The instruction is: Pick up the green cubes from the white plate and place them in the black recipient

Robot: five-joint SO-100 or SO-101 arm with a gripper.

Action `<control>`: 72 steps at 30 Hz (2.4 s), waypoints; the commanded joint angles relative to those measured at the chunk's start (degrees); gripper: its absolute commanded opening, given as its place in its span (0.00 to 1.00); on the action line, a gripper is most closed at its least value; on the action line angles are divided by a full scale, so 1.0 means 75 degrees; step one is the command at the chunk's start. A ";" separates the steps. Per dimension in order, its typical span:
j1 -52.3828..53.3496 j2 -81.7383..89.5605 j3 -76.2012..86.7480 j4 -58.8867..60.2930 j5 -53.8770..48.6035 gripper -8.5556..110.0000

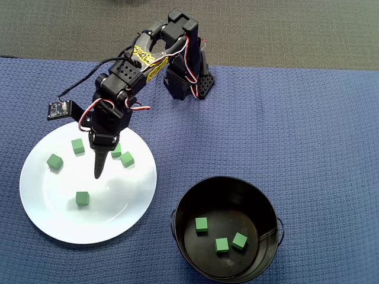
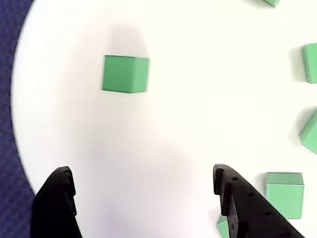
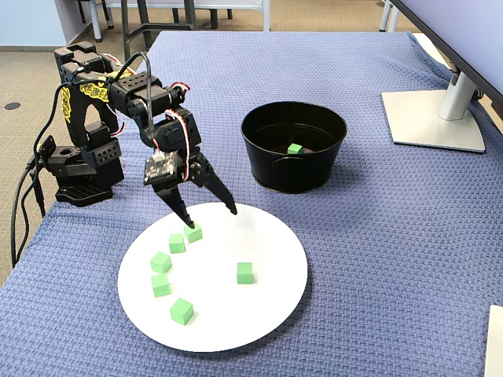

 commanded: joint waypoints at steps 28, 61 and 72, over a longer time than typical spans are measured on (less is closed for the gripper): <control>0.1992 -0.3188 -0.2918 0.0480 -0.1945 0.36; 0.2262 -0.3305 -0.2508 -0.0270 -0.1711 0.30; 0.2250 -0.3352 -0.2496 -0.0281 -0.1711 0.23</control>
